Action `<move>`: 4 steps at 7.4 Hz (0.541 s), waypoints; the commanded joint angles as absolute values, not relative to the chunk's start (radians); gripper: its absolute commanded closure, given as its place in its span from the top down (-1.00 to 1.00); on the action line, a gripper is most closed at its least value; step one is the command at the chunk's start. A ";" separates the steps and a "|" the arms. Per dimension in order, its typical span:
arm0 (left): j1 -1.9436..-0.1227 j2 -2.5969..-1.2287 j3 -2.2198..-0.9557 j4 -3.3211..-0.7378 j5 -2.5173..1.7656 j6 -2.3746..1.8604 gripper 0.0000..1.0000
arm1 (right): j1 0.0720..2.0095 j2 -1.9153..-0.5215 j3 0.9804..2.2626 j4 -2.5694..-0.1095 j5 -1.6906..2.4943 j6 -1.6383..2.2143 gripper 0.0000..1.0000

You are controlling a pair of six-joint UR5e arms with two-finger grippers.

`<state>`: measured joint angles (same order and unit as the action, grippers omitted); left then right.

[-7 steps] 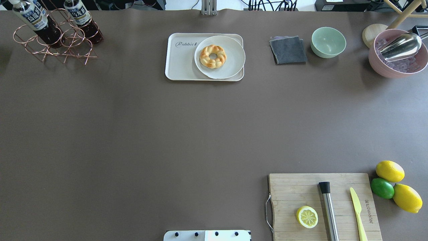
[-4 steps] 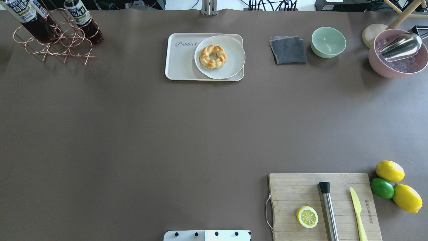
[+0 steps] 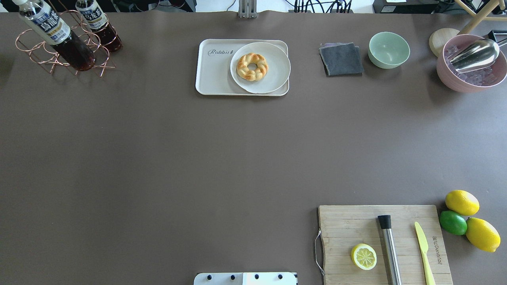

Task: Place tea on tray
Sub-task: 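Reach the left gripper to a tea bottle in the copper rack and grasp it, then lift the tea bottle out of the rack with the left gripper toward the tray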

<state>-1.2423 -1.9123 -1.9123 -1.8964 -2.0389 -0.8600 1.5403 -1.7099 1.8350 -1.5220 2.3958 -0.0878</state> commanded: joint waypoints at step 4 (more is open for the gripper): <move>-0.503 -2.287 -1.993 -1.470 -1.322 -1.215 -1.00 | 1.520 -1.710 1.833 -1.482 2.399 -0.089 1.00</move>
<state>-0.7193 -2.2035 -2.0102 -1.5384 -1.5487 -1.1642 1.5245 -1.7104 1.8349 -1.5018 2.3988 -0.0875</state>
